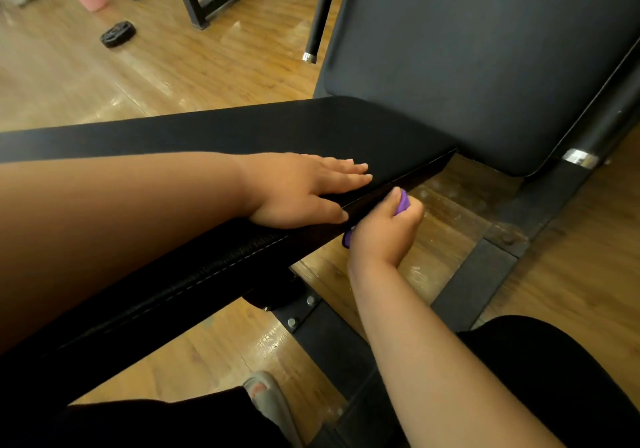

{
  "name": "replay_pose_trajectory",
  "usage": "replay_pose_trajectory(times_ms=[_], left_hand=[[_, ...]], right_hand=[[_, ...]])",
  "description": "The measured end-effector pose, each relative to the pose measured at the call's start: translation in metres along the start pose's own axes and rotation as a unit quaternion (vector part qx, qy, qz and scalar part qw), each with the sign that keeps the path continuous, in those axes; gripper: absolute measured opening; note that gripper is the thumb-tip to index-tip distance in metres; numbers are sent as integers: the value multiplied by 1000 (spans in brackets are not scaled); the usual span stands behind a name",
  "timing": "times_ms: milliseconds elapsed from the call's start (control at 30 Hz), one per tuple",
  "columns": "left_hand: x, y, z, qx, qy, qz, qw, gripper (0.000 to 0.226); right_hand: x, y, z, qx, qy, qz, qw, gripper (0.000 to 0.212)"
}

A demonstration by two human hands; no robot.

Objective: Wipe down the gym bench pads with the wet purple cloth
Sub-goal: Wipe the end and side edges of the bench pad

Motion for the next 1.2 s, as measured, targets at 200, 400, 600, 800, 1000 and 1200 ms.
replay_pose_trajectory(times_ms=[200, 400, 600, 800, 1000, 1200], left_hand=[[2, 1, -1, 2, 0, -5, 1000, 63], [5, 3, -2, 2, -3, -4, 1000, 63], [7, 4, -3, -1, 1, -11, 1000, 61], [5, 3, -3, -6, 5, -11, 1000, 62], [5, 3, -1, -2, 5, -12, 1000, 62], [6, 3, -3, -1, 3, -12, 1000, 62]], right_hand=[[-5, -7, 2, 21, -23, 24, 999, 14], [15, 20, 0, 3, -65, 86, 994, 16], [-5, -14, 6, 26, -121, 197, 972, 13], [3, 11, 0, -6, -109, 171, 979, 16], [-5, 3, 0, -2, -90, 136, 987, 16], [-12, -11, -4, 6, -8, -35, 999, 14]])
Point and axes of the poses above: each hand's wrist, its own y-axis away from the middle knuckle, its own z-axis out of the palm, x = y × z, the point moved 2 cm from there along -y, towards the middle knuckle, and after that the axes turned 6 degrees about x, right-handed, at the moved point
